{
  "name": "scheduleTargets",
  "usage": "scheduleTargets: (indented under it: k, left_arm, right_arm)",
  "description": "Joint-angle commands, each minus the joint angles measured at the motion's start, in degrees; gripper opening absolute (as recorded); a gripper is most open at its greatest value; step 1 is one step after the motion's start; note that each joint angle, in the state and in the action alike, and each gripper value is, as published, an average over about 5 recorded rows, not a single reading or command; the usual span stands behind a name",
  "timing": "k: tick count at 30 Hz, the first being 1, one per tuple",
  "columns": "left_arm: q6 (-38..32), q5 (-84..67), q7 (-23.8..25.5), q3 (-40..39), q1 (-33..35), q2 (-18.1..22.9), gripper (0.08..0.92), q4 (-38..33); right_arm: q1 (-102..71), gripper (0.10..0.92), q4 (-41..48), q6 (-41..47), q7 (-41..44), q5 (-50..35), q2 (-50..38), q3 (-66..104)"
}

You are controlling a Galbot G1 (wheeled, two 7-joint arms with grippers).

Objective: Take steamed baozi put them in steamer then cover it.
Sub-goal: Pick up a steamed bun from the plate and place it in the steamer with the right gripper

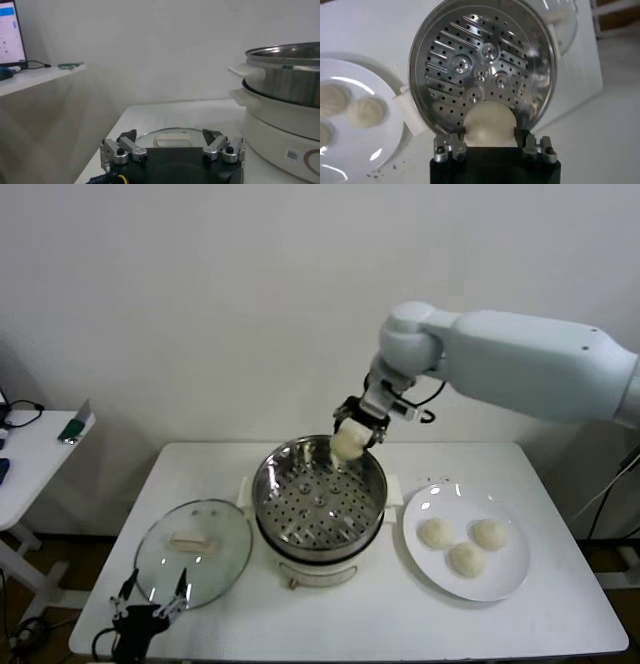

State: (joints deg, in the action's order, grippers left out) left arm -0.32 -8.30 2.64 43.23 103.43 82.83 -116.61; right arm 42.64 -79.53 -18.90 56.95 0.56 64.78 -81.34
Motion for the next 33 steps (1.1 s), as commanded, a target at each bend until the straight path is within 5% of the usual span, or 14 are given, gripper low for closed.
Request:
scheduleTargets:
  k: [1, 16, 20, 27, 33]
  left_arm:
    - [0.0, 0.0, 0.0, 0.0, 0.1, 0.0, 0.823, -0.1]
    - [-0.4, 0.2, -0.4, -0.1, 0.0, 0.5, 0.823, 0.3]
    - [-0.5, 0.4, -0.6, -0.2, 0.1, 0.7, 0.823, 0.2]
    - [-0.5, 0.7, -0.5, -0.1, 0.6, 0.9, 0.823, -0.5]
    - [-0.8, 1.6, -0.5, -0.4, 0.8, 1.0, 0.823, -0.7]
  right_arm:
    - [-9.2, 0.662, 8.5, -6.2, -5.3, 12.8, 7.9, -1.5]
    - [-16.2, 0.665, 21.7, -9.5, -9.2, 15.5, 12.6, 2.1]
    - [-14.9, 0.725, 21.8, -10.9, -9.1, 13.4, 12.9, 2.2]
    - [-1.6, 0.821, 14.1, -8.2, -0.9, -9.0, 7.8, -2.8]
    - [11.9, 0.823, 5.8, 6.3, 3.9, -32.8, -5.7, -12.1]
